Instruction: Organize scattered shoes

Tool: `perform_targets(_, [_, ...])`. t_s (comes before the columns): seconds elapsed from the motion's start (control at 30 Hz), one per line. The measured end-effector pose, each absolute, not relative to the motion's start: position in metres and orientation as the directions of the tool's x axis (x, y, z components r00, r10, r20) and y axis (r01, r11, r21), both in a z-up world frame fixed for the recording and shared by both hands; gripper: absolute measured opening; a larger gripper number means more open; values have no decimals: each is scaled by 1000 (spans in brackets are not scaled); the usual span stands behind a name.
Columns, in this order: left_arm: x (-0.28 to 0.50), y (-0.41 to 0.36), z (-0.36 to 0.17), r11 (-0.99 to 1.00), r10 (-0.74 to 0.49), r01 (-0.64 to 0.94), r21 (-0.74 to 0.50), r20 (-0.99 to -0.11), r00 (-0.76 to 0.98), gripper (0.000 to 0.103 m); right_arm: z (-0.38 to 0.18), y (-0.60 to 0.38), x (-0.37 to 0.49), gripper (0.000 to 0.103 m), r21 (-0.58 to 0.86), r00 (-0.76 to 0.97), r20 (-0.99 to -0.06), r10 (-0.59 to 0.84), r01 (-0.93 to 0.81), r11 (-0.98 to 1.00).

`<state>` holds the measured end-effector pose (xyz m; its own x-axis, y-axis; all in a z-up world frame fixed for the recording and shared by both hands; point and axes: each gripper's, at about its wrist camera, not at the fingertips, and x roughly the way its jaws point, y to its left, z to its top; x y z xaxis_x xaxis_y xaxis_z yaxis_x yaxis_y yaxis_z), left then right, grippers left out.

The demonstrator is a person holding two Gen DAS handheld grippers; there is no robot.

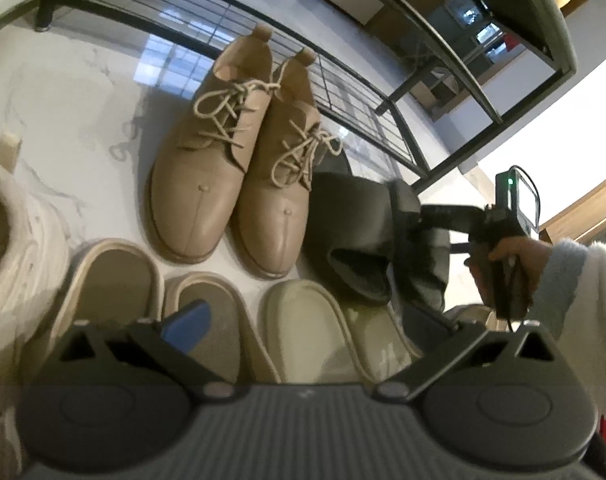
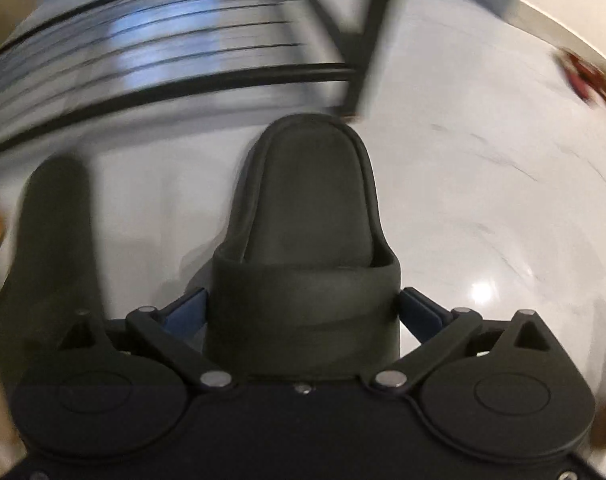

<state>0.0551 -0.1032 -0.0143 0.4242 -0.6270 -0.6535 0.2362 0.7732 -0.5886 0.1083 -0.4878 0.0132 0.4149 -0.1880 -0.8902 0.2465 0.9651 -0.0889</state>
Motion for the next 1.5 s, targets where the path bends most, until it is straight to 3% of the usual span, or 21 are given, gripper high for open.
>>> perform_targets(0.13, [54,-104,-17,774,-628,234,-588,-663,408,102,12,-460,107,102,-64,432,-895,-112,124,990])
perform_targets(0.6, [52,-107,-11,788,-612,252,-562,-669,422,102,11,-452,118,103,-77,409,-896,-175,244,967])
perform_targets(0.77, [47,-106,10,841,-540,272,-468,-691,480,102,52,-448,92,103,-39,515,-836,-189,288,957])
perform_targets(0.93, [35,-99,35,910,-415,253,-329,-731,541,102,141,-431,1,103,142,684,-721,-109,299,944])
perform_targets(1.07, [14,-97,58,956,-286,223,-191,-775,563,102,178,-402,-85,103,190,670,-740,-56,289,938])
perform_targets(1.23, [-19,-112,69,976,-139,216,-18,-816,561,102,185,-359,-181,103,254,656,-755,27,254,933])
perform_targets(1.5, [-45,-130,84,967,-81,246,68,-833,547,102,138,-343,-245,103,458,697,-712,87,368,809])
